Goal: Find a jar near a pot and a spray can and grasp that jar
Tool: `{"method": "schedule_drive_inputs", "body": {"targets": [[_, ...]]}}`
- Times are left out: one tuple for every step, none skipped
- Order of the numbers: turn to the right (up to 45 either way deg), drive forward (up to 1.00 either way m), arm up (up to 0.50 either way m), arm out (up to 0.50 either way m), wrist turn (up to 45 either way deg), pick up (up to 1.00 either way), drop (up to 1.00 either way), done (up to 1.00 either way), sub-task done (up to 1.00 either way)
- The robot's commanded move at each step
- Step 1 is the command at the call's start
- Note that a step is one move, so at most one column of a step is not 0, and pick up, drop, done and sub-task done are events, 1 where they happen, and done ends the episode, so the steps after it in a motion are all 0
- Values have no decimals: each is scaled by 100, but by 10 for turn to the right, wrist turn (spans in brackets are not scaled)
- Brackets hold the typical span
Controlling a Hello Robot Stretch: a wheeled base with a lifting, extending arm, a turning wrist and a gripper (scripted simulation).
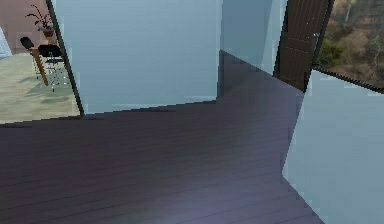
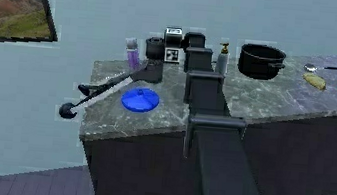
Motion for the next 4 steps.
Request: {"method": "schedule_drive_inputs", "body": {"targets": [[0, 0, 0, 0, 450, 0, 0, 0, 0], [0, 0, 0, 0, 180, 0, 0, 0, 0], [0, 0, -14, 0, 0, 0, 0, 0, 0], [0, 0, 0, 0, 0, 100, 0, 0, 0]]}}
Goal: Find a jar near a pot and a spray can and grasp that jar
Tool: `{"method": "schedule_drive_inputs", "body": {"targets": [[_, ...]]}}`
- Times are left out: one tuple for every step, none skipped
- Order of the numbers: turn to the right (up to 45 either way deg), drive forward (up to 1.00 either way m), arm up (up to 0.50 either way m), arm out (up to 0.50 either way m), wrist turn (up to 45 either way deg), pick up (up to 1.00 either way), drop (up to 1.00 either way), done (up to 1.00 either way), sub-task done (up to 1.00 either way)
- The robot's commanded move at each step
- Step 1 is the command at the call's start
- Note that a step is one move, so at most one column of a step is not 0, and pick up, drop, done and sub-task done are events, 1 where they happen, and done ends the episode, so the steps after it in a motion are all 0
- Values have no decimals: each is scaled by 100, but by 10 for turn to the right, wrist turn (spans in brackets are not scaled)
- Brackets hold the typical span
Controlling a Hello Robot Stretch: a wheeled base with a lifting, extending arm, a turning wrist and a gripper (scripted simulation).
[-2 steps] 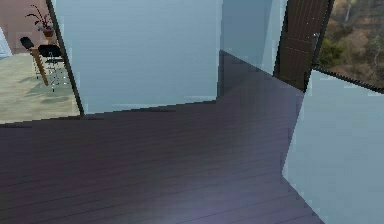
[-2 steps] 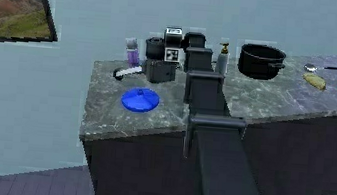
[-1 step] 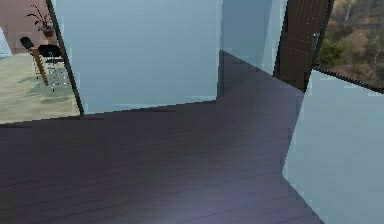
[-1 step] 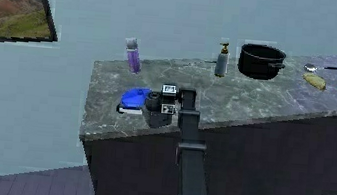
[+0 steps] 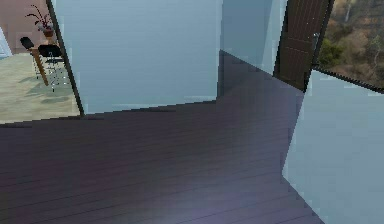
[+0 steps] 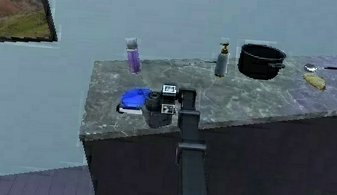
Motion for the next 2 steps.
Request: {"method": "schedule_drive_inputs", "body": {"targets": [[0, 0, 10, 0, 0, 0, 0, 0, 0], [0, 0, 0, 0, 0, 0, 0, 100, 0]]}}
